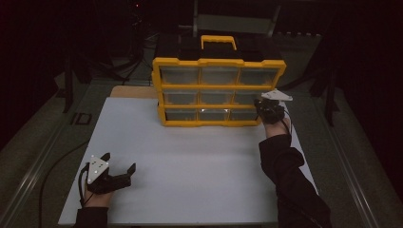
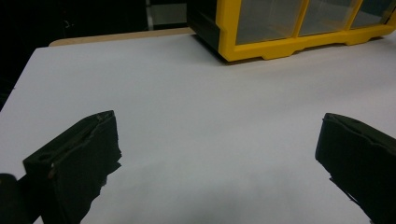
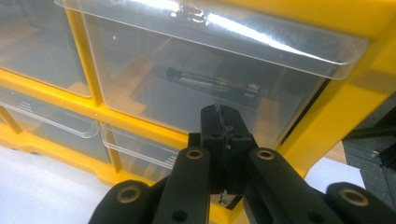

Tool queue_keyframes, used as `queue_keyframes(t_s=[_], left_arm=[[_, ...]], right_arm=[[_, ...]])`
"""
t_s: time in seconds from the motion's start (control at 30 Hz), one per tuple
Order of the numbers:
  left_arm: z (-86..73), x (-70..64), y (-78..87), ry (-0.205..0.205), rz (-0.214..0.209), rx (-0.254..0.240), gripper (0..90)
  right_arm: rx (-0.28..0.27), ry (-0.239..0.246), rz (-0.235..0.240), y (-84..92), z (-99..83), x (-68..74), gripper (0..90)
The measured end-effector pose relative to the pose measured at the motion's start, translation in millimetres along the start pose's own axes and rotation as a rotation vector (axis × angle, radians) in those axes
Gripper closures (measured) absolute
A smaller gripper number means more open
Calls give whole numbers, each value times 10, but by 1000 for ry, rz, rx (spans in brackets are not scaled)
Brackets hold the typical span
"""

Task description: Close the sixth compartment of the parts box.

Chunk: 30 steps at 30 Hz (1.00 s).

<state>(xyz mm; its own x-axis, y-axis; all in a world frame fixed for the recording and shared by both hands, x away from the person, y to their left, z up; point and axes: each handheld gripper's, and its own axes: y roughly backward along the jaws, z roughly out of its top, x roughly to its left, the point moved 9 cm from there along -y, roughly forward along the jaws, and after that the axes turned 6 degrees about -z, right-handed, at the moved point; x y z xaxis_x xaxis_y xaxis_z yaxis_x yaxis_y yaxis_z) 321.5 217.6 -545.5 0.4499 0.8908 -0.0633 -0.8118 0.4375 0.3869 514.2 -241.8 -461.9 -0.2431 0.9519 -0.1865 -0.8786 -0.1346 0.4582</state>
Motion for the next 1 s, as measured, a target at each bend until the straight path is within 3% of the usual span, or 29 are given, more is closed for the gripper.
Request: queue_keyframes(t_s=[0.3,0.47,0.53,0.67,1.0], left_arm=[[-8,3,-9,2,1,5,0],[-11,8,-8,3,1,5,0],[-8,12,-8,6,1,2,0],[-10,10,-7,5,0,3,0],[-9,13,-6,8,0,1,0]], right_arm=[[8,1,3,1,2,2,896],[16,-14,15,16,-19,40,840],[10,-23,9,38,-16,67,772],[5,-48,19,75,7,131,535],[-14,-111,1,127,48,134,257]])
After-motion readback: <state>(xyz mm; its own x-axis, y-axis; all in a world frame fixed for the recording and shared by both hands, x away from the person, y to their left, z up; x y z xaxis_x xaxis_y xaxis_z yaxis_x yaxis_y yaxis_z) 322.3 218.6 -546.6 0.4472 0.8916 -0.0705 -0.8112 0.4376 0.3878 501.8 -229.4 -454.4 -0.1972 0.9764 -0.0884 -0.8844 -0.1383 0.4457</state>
